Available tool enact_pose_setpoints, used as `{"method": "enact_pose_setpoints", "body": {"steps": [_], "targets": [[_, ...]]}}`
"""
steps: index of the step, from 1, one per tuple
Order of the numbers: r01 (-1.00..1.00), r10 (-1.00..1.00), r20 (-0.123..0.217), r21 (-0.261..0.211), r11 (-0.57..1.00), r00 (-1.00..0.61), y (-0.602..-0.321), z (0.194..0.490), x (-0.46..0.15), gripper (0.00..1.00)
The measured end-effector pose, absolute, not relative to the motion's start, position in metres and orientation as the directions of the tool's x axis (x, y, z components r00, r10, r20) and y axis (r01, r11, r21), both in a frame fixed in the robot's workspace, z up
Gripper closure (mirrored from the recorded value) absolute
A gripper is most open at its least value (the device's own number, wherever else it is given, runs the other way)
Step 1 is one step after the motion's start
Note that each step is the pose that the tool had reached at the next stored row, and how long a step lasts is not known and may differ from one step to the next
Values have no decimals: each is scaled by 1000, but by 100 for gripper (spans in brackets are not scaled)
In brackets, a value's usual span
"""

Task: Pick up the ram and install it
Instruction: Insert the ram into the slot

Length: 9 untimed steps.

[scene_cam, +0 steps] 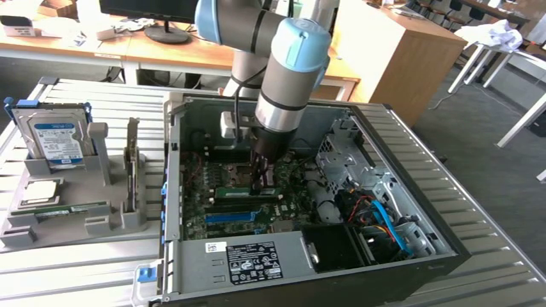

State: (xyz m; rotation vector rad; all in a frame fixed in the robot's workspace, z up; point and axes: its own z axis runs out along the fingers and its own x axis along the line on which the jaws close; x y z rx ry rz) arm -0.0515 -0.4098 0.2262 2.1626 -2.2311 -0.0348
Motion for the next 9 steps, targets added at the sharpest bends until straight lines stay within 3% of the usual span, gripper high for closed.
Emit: {"method": "enact_pose_setpoints", "body": {"steps": [9], "targets": [[-999,-999,9,40,31,-31,-410,224,-52,87]]}}
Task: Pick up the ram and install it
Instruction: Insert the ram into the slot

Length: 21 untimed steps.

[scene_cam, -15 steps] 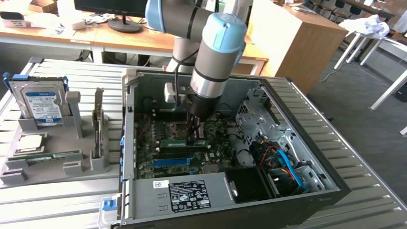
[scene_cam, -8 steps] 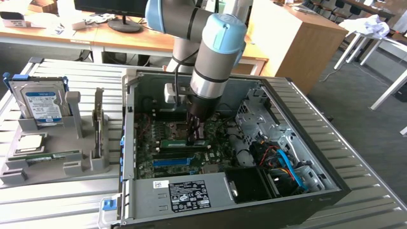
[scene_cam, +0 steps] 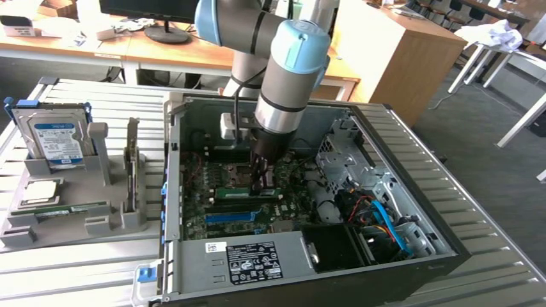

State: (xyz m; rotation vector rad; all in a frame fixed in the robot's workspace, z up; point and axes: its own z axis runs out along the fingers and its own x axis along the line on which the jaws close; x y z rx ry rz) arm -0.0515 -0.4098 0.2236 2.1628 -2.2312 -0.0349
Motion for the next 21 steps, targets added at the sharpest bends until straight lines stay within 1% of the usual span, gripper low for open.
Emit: {"method": "enact_pose_setpoints", "body": {"steps": [21], "targets": [[-999,-1000,9,40,29,-29,-410,222,-50,87]]}}
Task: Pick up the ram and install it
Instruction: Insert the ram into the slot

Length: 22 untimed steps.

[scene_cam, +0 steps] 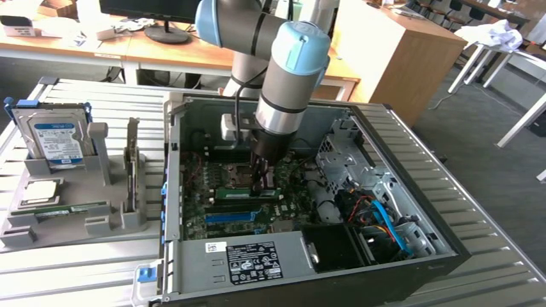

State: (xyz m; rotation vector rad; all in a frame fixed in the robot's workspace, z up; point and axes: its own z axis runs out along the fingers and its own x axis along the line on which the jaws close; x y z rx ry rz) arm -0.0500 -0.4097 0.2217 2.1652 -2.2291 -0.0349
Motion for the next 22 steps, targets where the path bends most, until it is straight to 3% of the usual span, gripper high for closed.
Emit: {"method": "enact_pose_setpoints", "body": {"steps": [22], "targets": [[-999,-1000,8,40,-20,21,-410,223,-50,87]]}}
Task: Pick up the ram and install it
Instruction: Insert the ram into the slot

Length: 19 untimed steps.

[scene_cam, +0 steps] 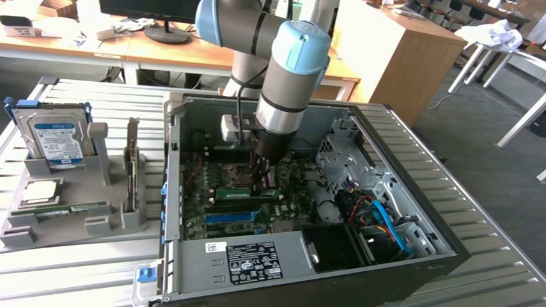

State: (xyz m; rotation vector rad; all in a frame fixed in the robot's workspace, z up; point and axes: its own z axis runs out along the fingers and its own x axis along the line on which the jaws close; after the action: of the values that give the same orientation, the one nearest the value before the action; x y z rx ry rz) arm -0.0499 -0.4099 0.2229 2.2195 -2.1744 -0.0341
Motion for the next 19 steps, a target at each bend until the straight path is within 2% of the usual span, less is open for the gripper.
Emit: {"method": "enact_pose_setpoints", "body": {"steps": [19], "targets": [[-999,-1000,8,40,-25,25,-410,222,-50,87]]}}
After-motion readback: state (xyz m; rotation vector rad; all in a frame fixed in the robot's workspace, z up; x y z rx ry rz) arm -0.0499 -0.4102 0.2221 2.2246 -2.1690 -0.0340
